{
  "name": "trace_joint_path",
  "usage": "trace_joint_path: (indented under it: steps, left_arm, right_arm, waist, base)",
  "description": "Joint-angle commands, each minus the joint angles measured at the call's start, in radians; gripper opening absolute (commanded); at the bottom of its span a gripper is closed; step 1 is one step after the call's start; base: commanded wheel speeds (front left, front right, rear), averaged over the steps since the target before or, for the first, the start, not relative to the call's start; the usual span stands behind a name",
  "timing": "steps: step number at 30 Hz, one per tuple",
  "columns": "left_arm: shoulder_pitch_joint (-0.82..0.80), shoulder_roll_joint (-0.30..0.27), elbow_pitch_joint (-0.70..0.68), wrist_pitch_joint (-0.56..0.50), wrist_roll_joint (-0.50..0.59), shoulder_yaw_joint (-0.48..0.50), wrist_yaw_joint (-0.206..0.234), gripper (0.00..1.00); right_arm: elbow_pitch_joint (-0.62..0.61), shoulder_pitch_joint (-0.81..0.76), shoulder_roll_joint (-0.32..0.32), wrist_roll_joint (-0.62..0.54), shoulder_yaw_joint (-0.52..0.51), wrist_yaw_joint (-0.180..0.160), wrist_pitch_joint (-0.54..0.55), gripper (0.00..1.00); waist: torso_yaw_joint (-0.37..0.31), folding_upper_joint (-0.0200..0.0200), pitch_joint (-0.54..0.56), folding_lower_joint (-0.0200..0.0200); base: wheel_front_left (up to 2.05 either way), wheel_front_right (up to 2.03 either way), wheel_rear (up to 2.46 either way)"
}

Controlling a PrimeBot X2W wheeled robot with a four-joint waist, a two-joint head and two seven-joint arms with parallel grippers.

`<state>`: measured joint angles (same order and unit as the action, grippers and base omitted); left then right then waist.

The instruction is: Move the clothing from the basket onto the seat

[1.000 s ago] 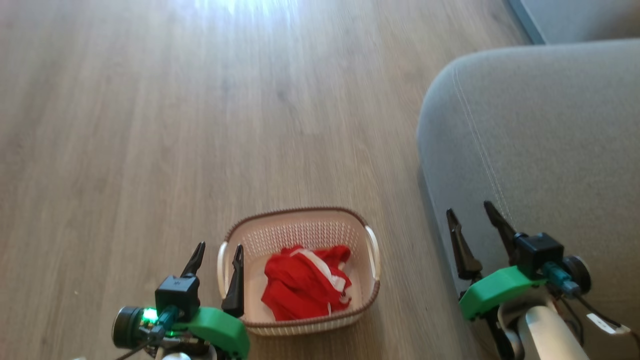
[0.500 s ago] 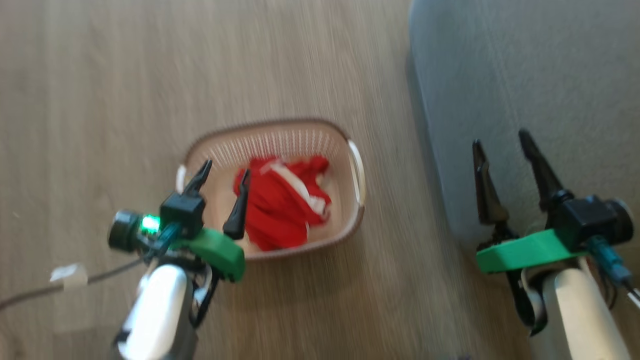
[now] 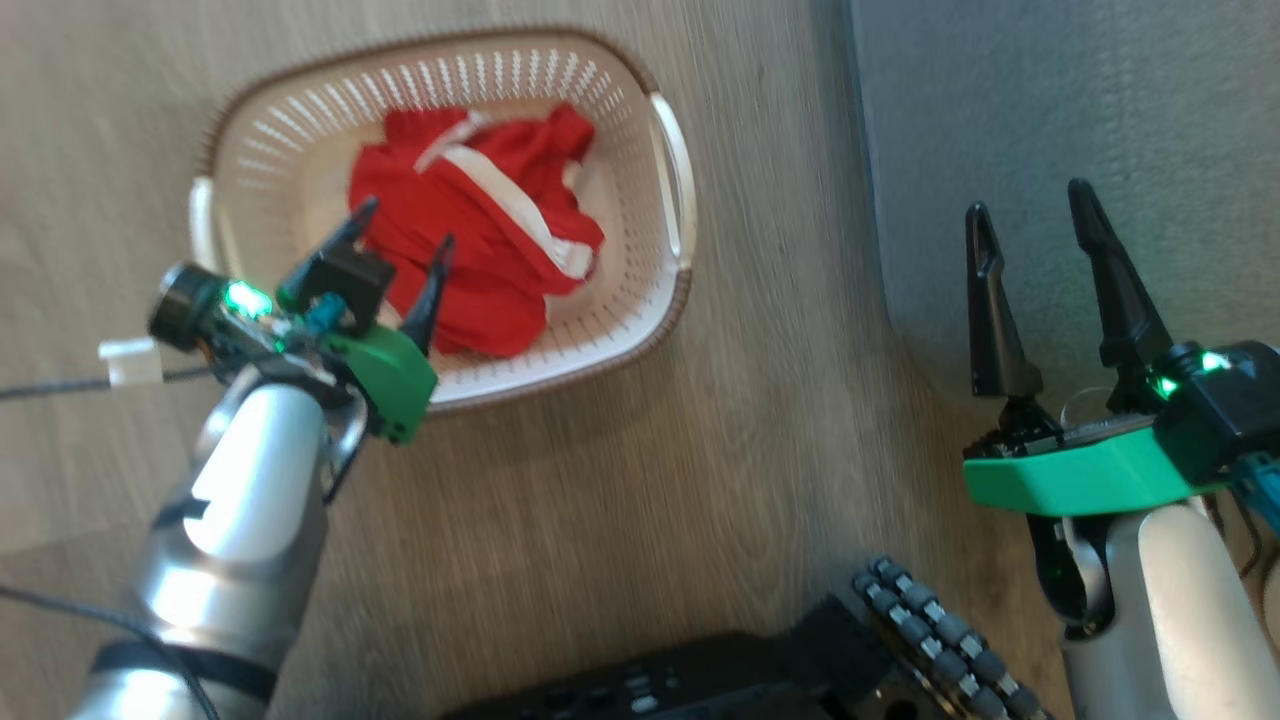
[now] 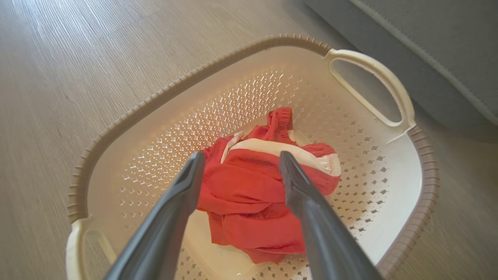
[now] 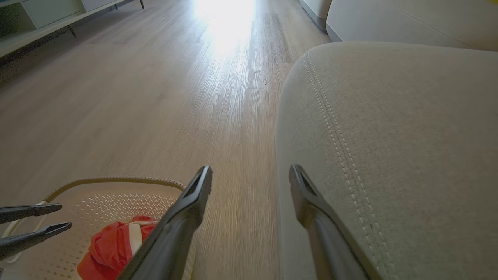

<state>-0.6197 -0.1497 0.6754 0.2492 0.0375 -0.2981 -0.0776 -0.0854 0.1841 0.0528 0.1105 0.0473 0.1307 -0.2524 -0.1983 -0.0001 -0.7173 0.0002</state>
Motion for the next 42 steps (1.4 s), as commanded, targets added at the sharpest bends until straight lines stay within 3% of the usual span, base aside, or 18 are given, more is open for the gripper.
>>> trace_joint_path:
  steps: [1,13,23,37,38,39,40,41,42]
  left_arm:
    - [-0.014,-0.031,-0.004,0.013,0.011,0.015,-0.001,1.0]
    - [-0.266,-0.066,0.249,0.013,0.076,-0.102,0.0,1.0]
    - [-0.458,-0.024,0.549,-0.029,0.104,-0.175,-0.027,1.0]
    - [-0.496,-0.019,0.612,-0.171,0.084,-0.221,-0.049,1.0]
    - [-0.496,-0.02,0.613,-0.183,0.079,-0.222,-0.05,0.91]
    - [-0.497,-0.019,0.613,-0.193,0.075,-0.225,-0.05,0.67]
    - [-0.495,-0.018,0.614,-0.205,0.067,-0.224,-0.051,0.4]
    - [-0.495,-0.017,0.614,-0.216,0.054,-0.219,-0.052,0.0]
    - [-0.495,-0.017,0.614,-0.216,0.054,-0.219,-0.052,0.0]
  right_arm:
    - [-0.034,-0.007,-0.003,0.01,0.021,0.0,-0.009,1.0]
    - [-0.059,0.008,-0.003,0.041,0.051,0.0,-0.009,1.0]
    - [-0.066,-0.009,-0.003,0.047,0.089,0.0,-0.009,1.0]
    - [-0.096,-0.052,-0.003,0.031,0.128,0.0,-0.009,1.0]
    - [-0.101,-0.057,-0.003,0.03,0.124,0.0,-0.009,1.0]
    - [-0.106,-0.062,-0.003,0.03,0.118,0.0,-0.009,1.0]
    - [-0.109,-0.065,-0.003,0.03,0.114,0.0,-0.009,1.0]
    - [-0.112,-0.068,-0.003,0.03,0.111,0.0,-0.009,1.0]
    - [-0.112,-0.068,-0.003,0.03,0.111,0.0,-0.009,1.0]
  waist:
    - [-0.034,0.0001,-0.081,-0.0002]
    - [-0.06,0.0001,-0.224,-0.0002]
    - [-0.074,0.0001,-0.256,-0.0002]
    - [-0.107,0.0001,-0.256,-0.0002]
    - [-0.107,0.0001,-0.258,-0.0002]
    - [-0.108,0.0001,-0.26,-0.0002]
    - [-0.108,0.0001,-0.261,-0.0002]
    - [-0.108,0.0001,-0.263,-0.0002]
    - [-0.108,0.0001,-0.263,-0.0002]
  base:
    - [0.0,0.0,0.0]
    - [0.0,0.0,0.0]
    - [0.0,0.0,0.0]
    - [0.0,0.0,0.0]
    - [0.0,0.0,0.0]
    - [0.0,0.0,0.0]
    - [0.0,0.0,0.0]
    - [0.0,0.0,0.0]
    - [0.0,0.0,0.0]
